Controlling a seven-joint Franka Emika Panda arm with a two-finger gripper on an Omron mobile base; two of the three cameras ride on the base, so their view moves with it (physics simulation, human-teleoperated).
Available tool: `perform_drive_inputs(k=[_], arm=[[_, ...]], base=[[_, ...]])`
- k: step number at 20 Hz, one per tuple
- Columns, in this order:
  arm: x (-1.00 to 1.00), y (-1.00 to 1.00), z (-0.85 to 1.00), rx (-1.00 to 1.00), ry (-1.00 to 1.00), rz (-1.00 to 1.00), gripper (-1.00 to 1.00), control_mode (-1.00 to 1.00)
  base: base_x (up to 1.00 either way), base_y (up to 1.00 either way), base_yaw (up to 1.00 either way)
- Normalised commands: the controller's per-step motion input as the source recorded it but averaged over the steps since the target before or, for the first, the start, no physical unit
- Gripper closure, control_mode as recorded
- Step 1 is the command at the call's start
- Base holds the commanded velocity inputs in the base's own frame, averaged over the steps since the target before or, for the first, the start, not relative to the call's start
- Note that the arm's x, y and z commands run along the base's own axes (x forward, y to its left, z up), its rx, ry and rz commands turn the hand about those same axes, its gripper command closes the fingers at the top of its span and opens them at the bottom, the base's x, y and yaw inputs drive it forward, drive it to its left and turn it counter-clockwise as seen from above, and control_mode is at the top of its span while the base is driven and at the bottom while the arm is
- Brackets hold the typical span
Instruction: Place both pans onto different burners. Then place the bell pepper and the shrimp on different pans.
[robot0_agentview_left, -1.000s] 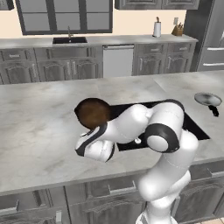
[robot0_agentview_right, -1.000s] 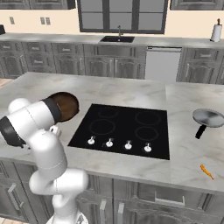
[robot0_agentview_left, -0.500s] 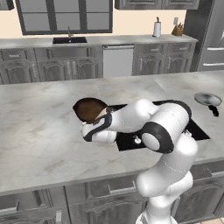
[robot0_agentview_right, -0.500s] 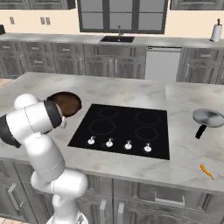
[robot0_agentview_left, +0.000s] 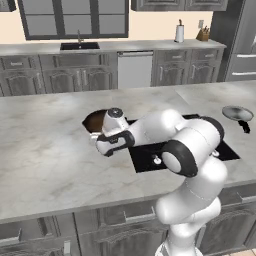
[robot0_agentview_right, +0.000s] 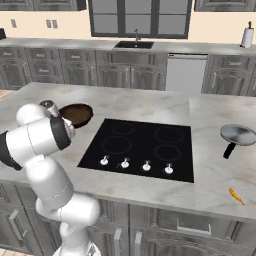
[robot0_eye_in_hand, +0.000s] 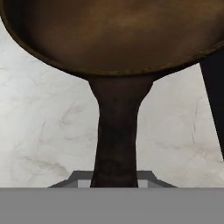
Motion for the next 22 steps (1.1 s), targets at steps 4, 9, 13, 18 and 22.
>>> perform_drive_inputs(k=[4, 9, 13, 18, 22], arm=[[-0.13, -0.19, 0.11, -0.10, 0.00, -0.16, 1.00, -1.00], [-0.09, -0.52, 0.00, 0.01, 0.00, -0.31, 1.00, -1.00], [-0.01, -0.56, 0.00, 0.02, 0.00, -0.25, 1.00, -1.00], [0.00, -0.46, -0.15, 0.05, 0.00, -0.16, 1.00, -1.00], [0.00, -0.38, -0.34, 0.07, 0.00, -0.10, 1.00, -1.00]], base=[[0.00, 0.00, 0.00], [0.00, 0.00, 0.00], [0.00, 0.00, 0.00], [0.00, 0.00, 0.00], [0.00, 0.00, 0.00]])
